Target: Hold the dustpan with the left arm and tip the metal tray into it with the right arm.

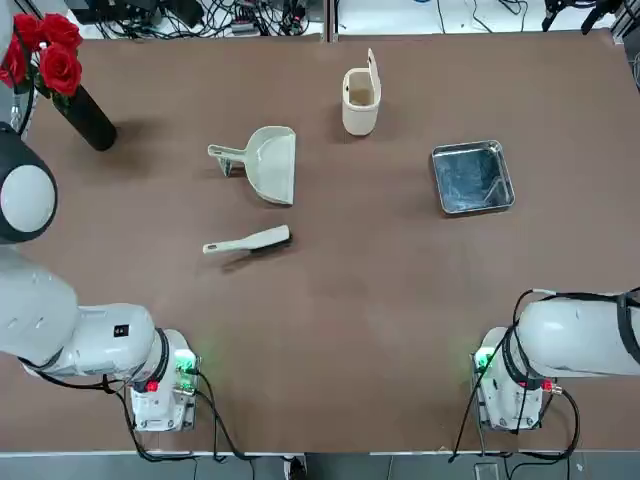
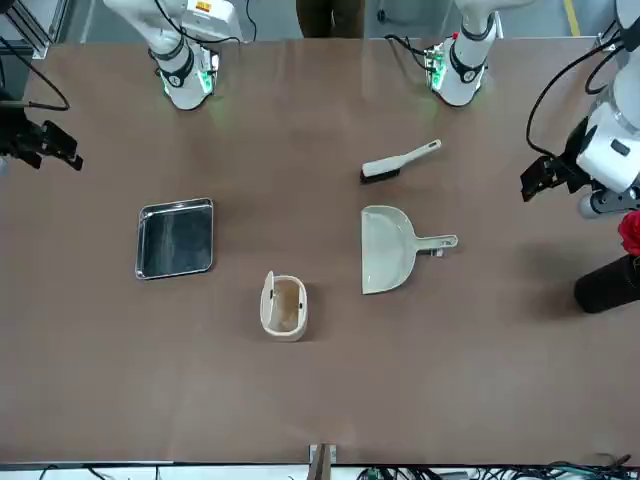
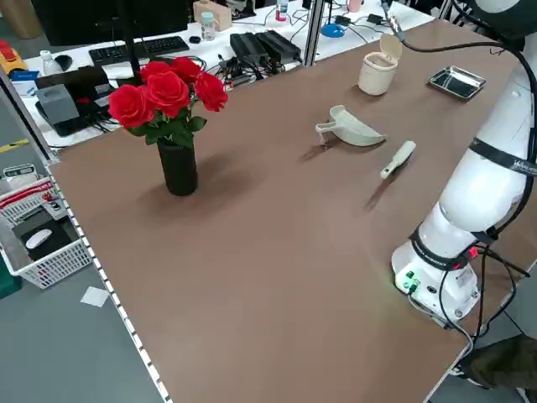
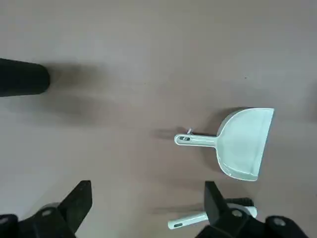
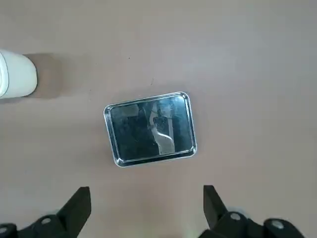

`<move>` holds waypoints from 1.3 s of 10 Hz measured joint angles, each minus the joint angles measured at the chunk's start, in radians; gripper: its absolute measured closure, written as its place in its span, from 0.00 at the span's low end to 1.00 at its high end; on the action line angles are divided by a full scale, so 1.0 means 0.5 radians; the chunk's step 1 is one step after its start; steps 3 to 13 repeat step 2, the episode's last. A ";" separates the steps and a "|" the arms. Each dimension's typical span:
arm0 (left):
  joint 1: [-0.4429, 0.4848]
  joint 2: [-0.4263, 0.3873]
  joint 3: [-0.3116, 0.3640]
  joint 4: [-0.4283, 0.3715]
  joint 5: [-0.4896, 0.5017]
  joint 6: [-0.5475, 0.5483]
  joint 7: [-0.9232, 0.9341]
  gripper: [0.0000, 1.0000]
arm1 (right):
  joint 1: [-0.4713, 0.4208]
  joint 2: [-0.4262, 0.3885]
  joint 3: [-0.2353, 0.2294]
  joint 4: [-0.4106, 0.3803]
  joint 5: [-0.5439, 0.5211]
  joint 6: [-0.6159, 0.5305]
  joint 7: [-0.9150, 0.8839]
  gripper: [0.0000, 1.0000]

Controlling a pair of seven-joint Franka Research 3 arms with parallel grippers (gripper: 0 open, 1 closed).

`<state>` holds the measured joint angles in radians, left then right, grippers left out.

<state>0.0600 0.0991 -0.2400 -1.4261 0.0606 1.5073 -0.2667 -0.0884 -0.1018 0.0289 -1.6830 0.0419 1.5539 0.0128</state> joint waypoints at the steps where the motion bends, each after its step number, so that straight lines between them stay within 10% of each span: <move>1: 0.000 0.000 -0.005 0.005 0.000 -0.003 0.008 0.00 | 0.000 0.000 0.000 0.000 0.000 0.000 0.000 0.00; 13: 0.000 0.000 -0.005 0.005 0.000 -0.004 0.016 0.00 | 0.000 0.000 0.000 0.000 0.000 0.002 0.000 0.00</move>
